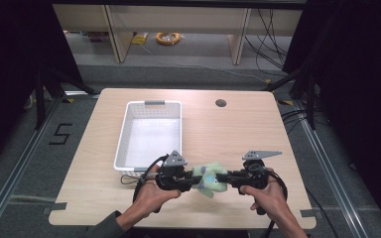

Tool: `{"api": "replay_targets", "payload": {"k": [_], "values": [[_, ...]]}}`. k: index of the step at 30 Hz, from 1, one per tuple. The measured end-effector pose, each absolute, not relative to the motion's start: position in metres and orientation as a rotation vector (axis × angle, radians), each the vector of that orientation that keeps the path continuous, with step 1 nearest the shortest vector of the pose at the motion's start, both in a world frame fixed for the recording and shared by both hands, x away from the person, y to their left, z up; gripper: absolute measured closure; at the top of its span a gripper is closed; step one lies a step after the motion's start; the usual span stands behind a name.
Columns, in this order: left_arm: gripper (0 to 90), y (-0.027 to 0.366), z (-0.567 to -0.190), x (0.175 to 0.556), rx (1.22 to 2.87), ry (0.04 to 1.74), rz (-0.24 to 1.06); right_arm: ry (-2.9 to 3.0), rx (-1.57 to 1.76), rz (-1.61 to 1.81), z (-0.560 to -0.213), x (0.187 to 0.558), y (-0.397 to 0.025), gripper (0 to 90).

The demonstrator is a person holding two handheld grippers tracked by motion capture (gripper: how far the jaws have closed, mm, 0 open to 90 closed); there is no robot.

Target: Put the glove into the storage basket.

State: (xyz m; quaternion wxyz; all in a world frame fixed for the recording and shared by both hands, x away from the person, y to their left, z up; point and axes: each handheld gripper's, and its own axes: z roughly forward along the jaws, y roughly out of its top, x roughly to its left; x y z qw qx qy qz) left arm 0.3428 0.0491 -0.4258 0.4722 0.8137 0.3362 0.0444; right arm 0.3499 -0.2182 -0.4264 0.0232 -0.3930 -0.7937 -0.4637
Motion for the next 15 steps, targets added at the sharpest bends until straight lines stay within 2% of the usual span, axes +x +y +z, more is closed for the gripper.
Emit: {"api": "replay_targets", "payload": {"k": [15], "values": [[73.3,0.083,-0.395,0.355,1.928,0.878,0.158,-2.504,-1.122,-1.444,-0.386,0.38,-0.182,78.9]]}}
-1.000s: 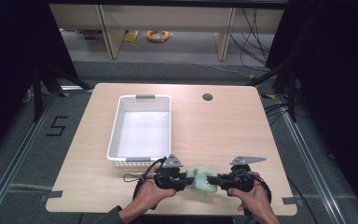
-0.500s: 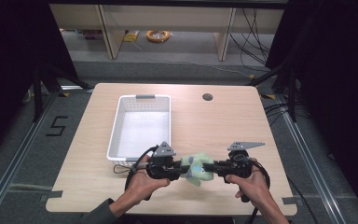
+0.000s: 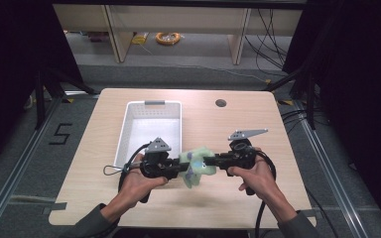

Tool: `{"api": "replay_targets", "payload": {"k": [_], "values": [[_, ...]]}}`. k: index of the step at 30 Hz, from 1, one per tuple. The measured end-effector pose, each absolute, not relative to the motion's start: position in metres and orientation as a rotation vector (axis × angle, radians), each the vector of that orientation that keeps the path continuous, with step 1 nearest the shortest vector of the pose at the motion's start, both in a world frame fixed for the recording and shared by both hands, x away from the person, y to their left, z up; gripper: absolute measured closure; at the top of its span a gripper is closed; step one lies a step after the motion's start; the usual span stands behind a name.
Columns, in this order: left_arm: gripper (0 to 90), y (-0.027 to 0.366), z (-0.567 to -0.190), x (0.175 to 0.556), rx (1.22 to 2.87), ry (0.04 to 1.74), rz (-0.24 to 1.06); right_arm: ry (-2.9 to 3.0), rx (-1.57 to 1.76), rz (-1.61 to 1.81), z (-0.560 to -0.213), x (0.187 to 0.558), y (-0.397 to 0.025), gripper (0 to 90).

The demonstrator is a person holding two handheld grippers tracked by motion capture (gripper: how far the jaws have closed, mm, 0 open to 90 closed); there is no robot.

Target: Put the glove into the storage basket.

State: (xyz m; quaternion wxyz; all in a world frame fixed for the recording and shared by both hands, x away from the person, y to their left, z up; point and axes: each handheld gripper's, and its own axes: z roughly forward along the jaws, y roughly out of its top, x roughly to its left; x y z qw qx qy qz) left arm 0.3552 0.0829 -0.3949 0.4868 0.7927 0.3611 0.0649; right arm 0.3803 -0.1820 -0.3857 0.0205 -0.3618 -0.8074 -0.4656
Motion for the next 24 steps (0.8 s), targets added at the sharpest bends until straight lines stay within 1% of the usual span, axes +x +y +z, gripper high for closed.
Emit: {"api": "replay_targets", "payload": {"k": [7,9,16,19,24], "values": [[73.3,0.086,-0.379,0.358,1.93,0.873,0.187,-2.49,-1.099,-1.481,-0.369,0.384,-0.177,78.9],[73.3,0.084,-0.377,0.358,1.925,0.868,0.182,-2.52,-1.062,-1.512,-0.368,0.386,-0.179,78.9],[73.4,0.076,-0.37,0.361,1.94,0.85,0.195,-2.465,-1.134,-1.499,-0.365,0.384,-0.187,78.8],[73.3,0.075,-0.366,0.365,1.938,0.84,0.2,-2.453,-1.108,-1.534,-0.364,0.389,-0.189,78.8],[73.3,0.082,-0.361,0.372,1.919,0.869,0.246,-2.442,-1.122,-1.535,-0.358,0.399,-0.182,78.8]]}}
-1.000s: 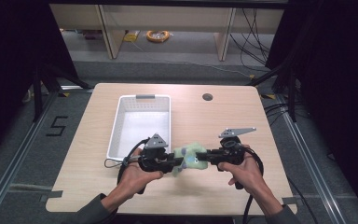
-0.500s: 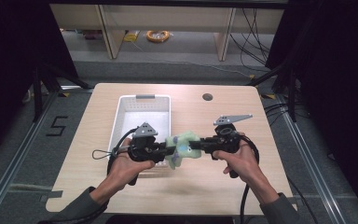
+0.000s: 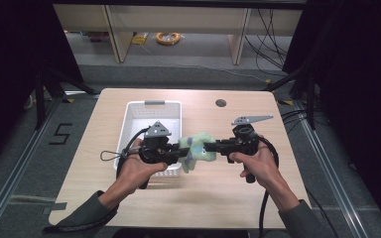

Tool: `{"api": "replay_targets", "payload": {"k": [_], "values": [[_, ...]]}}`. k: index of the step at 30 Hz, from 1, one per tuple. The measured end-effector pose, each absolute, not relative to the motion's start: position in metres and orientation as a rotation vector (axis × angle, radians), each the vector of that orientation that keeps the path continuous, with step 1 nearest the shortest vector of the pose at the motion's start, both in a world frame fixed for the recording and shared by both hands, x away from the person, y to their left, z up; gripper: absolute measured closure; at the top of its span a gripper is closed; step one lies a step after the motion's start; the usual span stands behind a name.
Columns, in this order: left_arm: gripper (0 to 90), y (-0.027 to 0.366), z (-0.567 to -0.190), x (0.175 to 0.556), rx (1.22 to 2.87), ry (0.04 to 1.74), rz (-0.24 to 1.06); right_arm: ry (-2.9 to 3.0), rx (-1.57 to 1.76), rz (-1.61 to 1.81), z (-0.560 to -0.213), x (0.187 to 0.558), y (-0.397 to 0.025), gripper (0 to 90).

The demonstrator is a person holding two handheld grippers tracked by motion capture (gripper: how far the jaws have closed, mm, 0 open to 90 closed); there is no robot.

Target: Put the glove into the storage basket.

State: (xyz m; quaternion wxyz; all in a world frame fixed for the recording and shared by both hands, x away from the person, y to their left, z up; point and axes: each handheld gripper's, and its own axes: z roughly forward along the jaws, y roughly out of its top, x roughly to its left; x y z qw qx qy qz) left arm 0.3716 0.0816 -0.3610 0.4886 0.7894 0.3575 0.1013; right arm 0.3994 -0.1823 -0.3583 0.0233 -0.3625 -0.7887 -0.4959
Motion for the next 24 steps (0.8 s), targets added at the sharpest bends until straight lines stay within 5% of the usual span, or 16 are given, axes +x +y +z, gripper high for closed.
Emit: {"api": "replay_targets", "payload": {"k": [24], "values": [[73.6,0.12,-0.335,0.387,1.862,0.943,0.328,-2.366,-1.12,-1.564,-0.354,0.423,-0.142,78.4]]}}
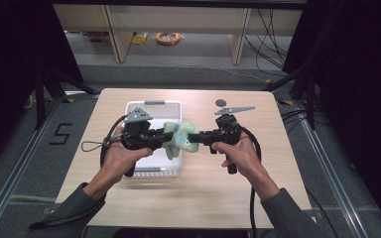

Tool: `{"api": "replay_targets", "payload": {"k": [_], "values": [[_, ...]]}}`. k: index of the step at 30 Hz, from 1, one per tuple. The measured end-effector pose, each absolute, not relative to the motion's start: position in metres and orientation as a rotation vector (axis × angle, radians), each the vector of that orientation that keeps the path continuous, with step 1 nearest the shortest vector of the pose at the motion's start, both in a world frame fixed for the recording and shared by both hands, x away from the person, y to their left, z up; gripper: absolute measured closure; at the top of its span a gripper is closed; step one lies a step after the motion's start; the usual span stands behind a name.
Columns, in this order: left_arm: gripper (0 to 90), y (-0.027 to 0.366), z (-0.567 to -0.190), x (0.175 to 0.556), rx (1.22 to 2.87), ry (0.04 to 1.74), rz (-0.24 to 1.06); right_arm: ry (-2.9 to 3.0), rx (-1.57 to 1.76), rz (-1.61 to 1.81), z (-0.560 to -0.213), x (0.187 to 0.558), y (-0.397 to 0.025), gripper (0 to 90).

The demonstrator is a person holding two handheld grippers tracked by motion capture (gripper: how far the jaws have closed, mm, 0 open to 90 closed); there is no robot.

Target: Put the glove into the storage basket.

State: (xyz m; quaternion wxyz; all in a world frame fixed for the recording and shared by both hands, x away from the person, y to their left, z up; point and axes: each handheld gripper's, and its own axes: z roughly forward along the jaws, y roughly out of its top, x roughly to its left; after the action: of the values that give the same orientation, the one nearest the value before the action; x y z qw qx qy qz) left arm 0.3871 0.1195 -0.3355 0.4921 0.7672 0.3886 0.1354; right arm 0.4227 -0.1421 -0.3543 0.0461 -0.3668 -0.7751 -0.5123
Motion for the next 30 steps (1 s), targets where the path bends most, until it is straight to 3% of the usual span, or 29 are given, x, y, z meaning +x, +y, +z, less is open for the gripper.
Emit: {"api": "replay_targets", "payload": {"k": [30], "values": [[73.5,0.166,-0.413,0.433,1.849,1.187,0.244,-2.434,-1.144,-1.287,-0.416,0.484,-0.073,78.3]]}}
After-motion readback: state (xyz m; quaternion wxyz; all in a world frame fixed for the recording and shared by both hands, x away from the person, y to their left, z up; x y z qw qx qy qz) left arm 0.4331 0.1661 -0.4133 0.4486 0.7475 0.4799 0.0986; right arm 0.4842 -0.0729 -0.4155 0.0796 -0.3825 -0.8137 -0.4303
